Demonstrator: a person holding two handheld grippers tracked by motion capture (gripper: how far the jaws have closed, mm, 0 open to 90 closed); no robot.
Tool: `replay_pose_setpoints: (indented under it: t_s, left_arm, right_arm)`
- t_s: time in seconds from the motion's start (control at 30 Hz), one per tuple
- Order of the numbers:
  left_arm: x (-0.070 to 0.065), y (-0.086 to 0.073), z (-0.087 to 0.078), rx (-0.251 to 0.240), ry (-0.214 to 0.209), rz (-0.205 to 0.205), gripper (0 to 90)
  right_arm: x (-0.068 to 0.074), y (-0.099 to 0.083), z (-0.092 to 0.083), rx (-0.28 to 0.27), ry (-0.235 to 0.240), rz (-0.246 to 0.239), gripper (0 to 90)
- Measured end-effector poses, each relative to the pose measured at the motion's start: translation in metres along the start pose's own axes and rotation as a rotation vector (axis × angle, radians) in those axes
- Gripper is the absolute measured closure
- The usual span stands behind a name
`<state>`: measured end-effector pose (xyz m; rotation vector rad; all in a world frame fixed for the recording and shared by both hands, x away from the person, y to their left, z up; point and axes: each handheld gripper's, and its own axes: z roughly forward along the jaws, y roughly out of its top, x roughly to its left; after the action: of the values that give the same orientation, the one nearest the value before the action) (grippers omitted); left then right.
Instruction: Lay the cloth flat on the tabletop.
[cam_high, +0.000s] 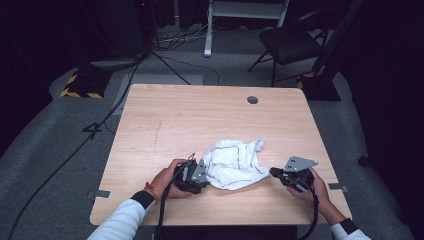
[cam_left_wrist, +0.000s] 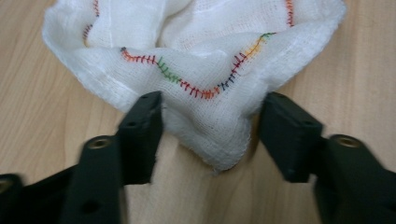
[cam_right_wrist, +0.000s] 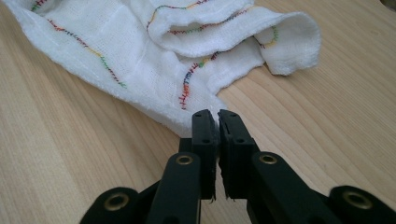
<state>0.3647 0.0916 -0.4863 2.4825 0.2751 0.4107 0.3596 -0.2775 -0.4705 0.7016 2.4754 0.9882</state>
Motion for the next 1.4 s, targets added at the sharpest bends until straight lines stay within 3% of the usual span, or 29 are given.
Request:
replay_pose_setpoints:
  t_s: [0.1, 0.2, 0.27, 0.4, 0.53, 0.8, 0.97, 1.1, 1.27, 1.4]
  left_arm:
    - [0.005, 0.001, 0.000, -0.001, 0.000, -0.001, 72.8]
    - [0.009, 0.000, -0.010, -0.043, -0.010, -0.015, 82.4]
    - [0.011, 0.000, -0.018, -0.069, -0.011, -0.015, 83.3]
    - [0.017, 0.001, -0.041, -0.171, -0.039, -0.073, 83.8]
    - [0.017, 0.005, -0.058, -0.240, -0.049, -0.097, 84.0]
    - [0.010, 0.020, -0.094, -0.363, -0.051, -0.092, 84.0]
    - [-0.007, 0.027, -0.122, -0.393, -0.048, -0.039, 83.3]
    - [-0.023, 0.035, -0.145, -0.387, -0.027, 0.002, 83.2]
    - [-0.032, 0.045, -0.167, -0.409, 0.013, -0.004, 83.2]
    - [-0.026, 0.050, -0.176, -0.417, 0.053, -0.029, 83.2]
  right_arm:
    - [-0.002, 0.001, -0.001, -0.008, -0.004, 0.002, 86.2]
    - [-0.003, 0.002, -0.005, -0.029, -0.012, 0.008, 86.5]
    - [-0.005, 0.005, -0.009, -0.053, -0.019, 0.009, 86.8]
    - [-0.009, 0.011, -0.022, -0.115, -0.022, 0.029, 87.1]
    - [-0.011, 0.020, -0.035, -0.171, -0.027, 0.034, 87.3]
    - [-0.009, 0.043, -0.071, -0.290, -0.046, 0.007, 87.4]
    - [-0.001, 0.050, -0.098, -0.362, -0.048, -0.017, 87.5]
    - [0.011, 0.056, -0.123, -0.414, -0.052, -0.035, 87.5]
    - [0.027, 0.065, -0.149, -0.471, -0.080, -0.061, 87.6]
    - [0.033, 0.073, -0.165, -0.497, -0.096, -0.059, 87.6]
